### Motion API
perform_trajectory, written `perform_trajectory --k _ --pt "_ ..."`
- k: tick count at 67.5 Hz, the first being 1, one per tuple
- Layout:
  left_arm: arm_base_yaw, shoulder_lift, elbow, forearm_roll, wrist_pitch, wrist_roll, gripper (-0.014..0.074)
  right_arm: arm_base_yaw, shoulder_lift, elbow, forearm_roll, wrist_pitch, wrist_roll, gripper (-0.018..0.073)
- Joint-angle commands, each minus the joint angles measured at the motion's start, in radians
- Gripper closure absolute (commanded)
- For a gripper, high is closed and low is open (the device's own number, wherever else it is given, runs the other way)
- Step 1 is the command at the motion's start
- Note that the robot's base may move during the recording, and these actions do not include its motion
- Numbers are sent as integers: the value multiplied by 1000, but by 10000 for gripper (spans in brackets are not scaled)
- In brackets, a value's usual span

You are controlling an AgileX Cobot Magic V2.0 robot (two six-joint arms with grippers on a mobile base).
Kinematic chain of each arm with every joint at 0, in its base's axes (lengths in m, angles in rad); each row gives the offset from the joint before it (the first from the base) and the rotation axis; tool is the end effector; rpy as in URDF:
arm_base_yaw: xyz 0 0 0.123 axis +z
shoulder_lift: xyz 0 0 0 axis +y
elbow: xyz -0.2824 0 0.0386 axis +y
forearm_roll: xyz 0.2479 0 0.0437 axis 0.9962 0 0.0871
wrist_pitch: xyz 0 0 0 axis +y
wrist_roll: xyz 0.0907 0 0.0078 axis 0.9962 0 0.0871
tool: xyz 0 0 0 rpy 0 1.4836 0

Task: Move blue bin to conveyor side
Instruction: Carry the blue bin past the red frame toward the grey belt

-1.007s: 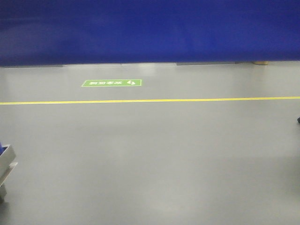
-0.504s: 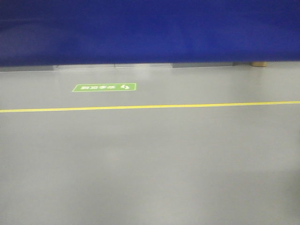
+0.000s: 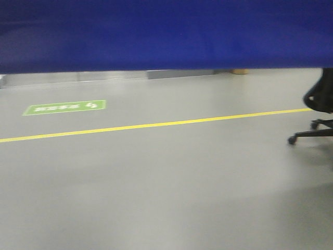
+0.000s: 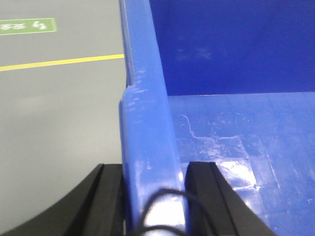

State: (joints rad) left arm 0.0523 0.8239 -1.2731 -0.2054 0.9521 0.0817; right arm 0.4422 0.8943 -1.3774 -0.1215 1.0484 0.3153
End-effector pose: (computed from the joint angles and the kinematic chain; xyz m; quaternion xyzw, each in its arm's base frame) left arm 0.1239 -0.0087 0.4679 0.0080 0.8334 -0.0658 0.5487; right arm 0.1243 0.0483 0.4797 -0.0526 0.8512 0.1354 0.5043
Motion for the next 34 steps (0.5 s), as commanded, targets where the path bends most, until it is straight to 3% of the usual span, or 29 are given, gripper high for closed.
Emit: perform_trajectory --k 1,34 --pt "-2 -16 -19 7 -111 23 613 -8 -20 -17 -75 -109 -17 640" --pt "-2 -16 -19 7 -111 23 613 -8 -20 -17 -75 -114 -17 640"
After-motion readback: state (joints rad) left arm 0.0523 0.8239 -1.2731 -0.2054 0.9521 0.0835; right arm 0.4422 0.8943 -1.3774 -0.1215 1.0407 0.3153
